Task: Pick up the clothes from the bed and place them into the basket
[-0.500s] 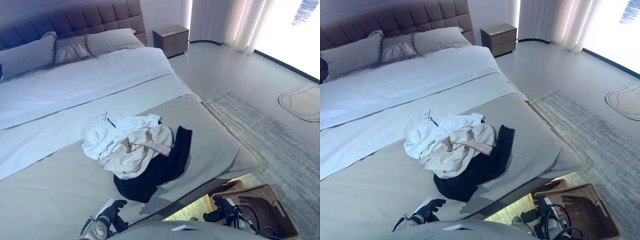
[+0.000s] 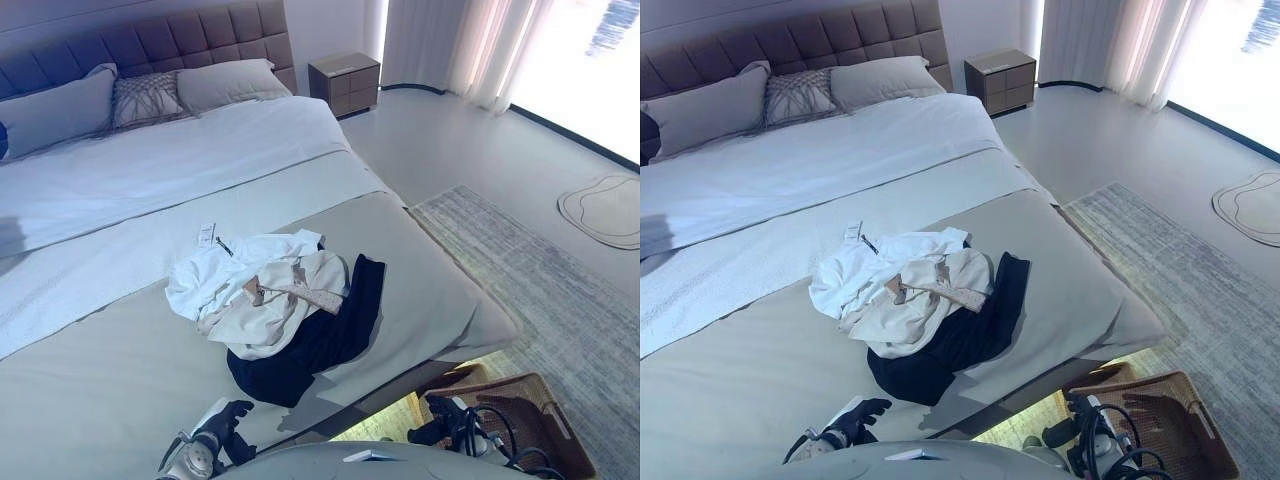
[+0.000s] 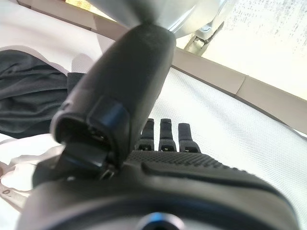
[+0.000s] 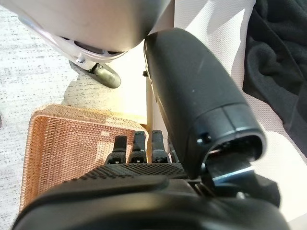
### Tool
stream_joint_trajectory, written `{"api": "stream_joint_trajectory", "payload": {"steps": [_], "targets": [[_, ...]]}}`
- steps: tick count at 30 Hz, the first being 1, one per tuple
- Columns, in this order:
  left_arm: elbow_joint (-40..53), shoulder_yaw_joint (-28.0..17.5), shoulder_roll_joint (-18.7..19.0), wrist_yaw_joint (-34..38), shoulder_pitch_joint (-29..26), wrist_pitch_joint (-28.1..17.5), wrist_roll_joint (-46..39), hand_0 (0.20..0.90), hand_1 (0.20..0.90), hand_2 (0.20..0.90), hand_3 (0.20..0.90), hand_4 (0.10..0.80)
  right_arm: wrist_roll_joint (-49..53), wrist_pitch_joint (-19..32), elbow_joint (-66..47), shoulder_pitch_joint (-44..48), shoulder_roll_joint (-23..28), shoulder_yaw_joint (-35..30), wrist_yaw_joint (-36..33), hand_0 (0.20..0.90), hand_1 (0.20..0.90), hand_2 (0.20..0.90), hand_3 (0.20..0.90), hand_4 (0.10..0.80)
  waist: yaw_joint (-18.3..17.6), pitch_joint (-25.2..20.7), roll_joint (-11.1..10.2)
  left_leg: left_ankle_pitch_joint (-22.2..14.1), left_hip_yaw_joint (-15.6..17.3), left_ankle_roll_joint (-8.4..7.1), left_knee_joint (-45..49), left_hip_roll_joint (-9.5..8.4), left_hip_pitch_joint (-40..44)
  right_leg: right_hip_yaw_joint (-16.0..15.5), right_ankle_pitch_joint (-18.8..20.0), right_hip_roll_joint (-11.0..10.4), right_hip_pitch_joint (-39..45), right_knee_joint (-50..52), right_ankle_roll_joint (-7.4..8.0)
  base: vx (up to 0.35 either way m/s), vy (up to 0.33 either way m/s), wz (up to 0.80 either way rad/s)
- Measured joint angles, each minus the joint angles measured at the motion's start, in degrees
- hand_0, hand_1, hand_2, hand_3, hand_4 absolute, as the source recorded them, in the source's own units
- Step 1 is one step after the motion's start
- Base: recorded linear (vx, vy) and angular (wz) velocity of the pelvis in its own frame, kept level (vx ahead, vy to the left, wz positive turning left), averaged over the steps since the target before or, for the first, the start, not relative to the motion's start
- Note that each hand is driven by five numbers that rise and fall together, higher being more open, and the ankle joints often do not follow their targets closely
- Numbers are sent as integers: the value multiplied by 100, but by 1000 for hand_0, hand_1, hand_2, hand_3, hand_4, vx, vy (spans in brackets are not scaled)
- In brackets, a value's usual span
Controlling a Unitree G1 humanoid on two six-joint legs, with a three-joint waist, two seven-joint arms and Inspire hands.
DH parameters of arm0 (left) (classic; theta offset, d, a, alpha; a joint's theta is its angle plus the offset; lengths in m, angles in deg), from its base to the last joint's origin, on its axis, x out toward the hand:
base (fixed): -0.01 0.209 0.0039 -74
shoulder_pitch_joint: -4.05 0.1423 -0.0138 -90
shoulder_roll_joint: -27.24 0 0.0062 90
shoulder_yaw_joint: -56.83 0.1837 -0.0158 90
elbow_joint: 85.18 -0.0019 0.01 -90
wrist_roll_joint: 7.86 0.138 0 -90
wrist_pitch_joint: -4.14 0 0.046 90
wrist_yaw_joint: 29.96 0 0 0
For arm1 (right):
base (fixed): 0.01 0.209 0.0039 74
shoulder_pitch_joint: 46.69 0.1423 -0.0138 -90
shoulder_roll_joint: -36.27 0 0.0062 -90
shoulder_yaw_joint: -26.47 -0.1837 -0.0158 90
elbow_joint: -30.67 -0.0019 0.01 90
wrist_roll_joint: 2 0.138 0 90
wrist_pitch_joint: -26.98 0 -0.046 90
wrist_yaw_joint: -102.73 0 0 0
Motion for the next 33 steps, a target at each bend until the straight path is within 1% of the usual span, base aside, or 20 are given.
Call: {"api": "stream_joint_trajectory", "payload": {"steps": [12, 18, 22, 24, 25, 26, 28, 31, 32, 33], "targets": [[-12, -5, 2, -2, 10, 2, -2, 900, 900, 900, 900, 800, -104, -152, 59, -154, 81, 12, -265, 900, 900, 900, 900, 800, 0, -5, -23, -1, -5, 2, -9, 15, 14, -2, -25, 8, 12, -15, -4, 0, 0, 0], [-28, -18, -29, 177, 19, -36, -123, 900, 900, 900, 900, 800, -246, 163, 49, -182, 59, 37, -441, 900, 900, 900, 900, 800, 80, -22, -14, 1, -45, 2, -8, 12, 14, -20, -22, 6, 20, -25, -2, 0, 0, 0], [105, -36, -66, 704, 17, -169, -178, 900, 900, 900, 900, 800, -644, 363, -275, -93, 130, 385, -652, 900, 900, 900, 900, 800, 184, 8, -60, 42, -145, -10, 1, 6, -47, -161, -15, -4, 43, -24, 4, -51, -50, 15], [392, -35, -43, 1056, 11, -167, -141, 900, 900, 900, 900, 800, -797, 373, -711, 25, 354, 766, -748, 900, 900, 900, 900, 800, 337, 43, -83, 73, -206, -18, 3, 3, -106, -222, -13, -5, 15, -26, 7, -47, -28, 17], [594, -34, -16, 1309, 9, -167, -78, 900, 900, 900, 900, 800, -837, 375, -936, 120, 465, 884, -842, 900, 900, 900, 900, 800, 377, 68, -101, 98, -295, -11, 2, -3, -142, -310, -18, -16, 18, -26, 6, -31, -8, 32], [697, -35, 7, 1452, 3, -169, -39, 900, 900, 900, 900, 800, -849, 376, -1040, 204, 521, 917, -878, 900, 900, 900, 900, 800, 424, 87, -110, 107, -325, -3, 1, -5, -156, -330, -20, -16, 17, -26, 2, -37, -4, 30], [1036, -35, 113, 1967, -15, -139, 69, 900, 900, 900, 900, 800, -850, 385, -1404, 519, 677, 962, -1035, 900, 900, 900, 900, 800, 557, 147, -109, 124, -431, 11, -6, -3, -256, -447, -28, -12, -4, -25, -4, -27, 3, 27], [1417, -63, 337, 2491, -71, -106, 235, 900, 900, 900, 900, 800, -1006, 367, -1841, 949, 957, 1035, -1192, 900, 900, 900, 900, 800, 720, 316, -81, 153, -583, 43, 0, -13, -351, -601, -29, -14, -13, 0, -3, 0, 16, 30], [1665, -116, 419, 2615, -53, 5, 394, 900, 900, 900, 900, 800, -1029, 267, -2121, 1017, 1082, 1088, -1235, 900, 900, 900, 900, 800, 766, 363, -74, 191, -671, 0, 11, -25, -406, -680, -32, -15, -23, 2, -7, -17, 12, 36], [1775, -155, 456, 2697, -53, 39, 482, 900, 900, 900, 900, 800, -1086, 239, -2247, 1048, 1146, 1092, -1253, 900, 900, 900, 900, 800, 788, 389, -70, 213, -720, -9, 19, -33, -444, -736, -32, -15, -26, 2, -8, -49, 18, 40]]}}
